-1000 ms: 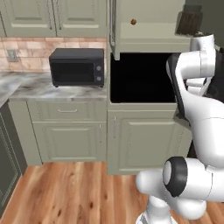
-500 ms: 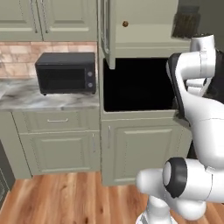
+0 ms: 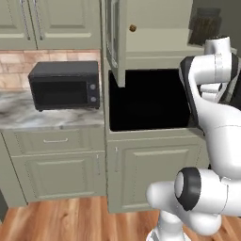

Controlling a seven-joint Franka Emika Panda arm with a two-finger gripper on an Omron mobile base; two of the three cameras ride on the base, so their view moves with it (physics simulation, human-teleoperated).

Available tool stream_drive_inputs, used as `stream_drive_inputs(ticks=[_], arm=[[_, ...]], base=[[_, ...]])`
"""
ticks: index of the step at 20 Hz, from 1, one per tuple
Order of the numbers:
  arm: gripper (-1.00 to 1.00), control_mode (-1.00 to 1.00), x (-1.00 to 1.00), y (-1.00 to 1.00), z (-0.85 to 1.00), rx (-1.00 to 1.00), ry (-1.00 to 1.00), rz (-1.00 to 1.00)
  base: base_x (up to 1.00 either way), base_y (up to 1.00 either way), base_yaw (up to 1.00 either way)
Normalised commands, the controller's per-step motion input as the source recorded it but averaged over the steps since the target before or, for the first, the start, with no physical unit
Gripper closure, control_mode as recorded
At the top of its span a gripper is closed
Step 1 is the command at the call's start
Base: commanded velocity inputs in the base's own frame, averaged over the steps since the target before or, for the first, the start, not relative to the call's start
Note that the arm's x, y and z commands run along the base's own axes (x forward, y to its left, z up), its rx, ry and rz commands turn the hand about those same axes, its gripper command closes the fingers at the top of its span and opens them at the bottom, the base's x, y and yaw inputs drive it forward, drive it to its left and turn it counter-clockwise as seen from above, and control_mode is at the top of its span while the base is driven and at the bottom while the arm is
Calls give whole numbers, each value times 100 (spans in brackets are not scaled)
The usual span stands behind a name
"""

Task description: Pick the jar and jar from the dining table and place them in the open cabinet. Close the cabinet after placing the objects.

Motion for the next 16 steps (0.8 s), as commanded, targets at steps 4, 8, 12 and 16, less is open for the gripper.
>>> stream_drive_inputs(ticks=[4, 8, 12, 16], arm=[[100, 100, 0, 0, 0, 0, 0, 0], [100, 100, 0, 0, 0, 0, 0, 0], [100, 100, 0, 0, 0, 0, 0, 0], [100, 100, 0, 0, 0, 0, 0, 0]], base=[[37, 10, -11], [28, 11, -14], [30, 10, -14], [41, 24, -9]])
